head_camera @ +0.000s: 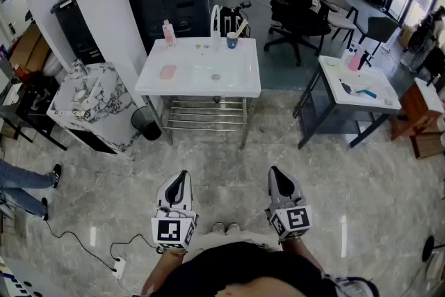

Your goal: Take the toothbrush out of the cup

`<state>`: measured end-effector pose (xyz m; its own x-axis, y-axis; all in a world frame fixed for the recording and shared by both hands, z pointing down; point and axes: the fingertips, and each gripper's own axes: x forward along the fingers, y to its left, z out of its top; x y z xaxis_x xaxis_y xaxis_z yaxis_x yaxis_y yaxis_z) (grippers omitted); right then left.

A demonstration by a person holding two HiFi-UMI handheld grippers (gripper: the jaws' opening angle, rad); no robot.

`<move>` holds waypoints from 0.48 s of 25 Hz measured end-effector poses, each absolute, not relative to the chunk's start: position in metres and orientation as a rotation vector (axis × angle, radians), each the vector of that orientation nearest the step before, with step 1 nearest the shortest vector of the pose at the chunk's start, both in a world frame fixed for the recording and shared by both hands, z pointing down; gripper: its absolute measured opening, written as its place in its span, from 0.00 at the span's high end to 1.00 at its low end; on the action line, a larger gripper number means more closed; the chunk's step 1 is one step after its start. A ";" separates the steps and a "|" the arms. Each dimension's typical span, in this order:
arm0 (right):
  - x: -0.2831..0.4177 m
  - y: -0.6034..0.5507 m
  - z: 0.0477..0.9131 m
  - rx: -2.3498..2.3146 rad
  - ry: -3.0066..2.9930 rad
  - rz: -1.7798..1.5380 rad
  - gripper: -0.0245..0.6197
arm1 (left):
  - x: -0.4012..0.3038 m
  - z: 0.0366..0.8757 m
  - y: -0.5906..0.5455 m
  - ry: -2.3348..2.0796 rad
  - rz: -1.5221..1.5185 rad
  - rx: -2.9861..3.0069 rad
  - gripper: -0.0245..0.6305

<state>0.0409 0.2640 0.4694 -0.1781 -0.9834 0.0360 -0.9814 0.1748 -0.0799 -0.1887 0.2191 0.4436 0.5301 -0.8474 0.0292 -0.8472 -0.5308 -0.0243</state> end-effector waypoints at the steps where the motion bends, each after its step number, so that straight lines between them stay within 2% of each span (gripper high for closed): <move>1: 0.042 0.265 0.470 -2.003 2.393 -0.130 0.95 | -0.188 0.443 0.219 1.518 -0.057 -2.742 0.96; 12: 0.040 0.259 0.465 -1.984 2.406 -0.116 0.95 | -0.190 0.441 0.214 1.526 -0.062 -2.735 0.96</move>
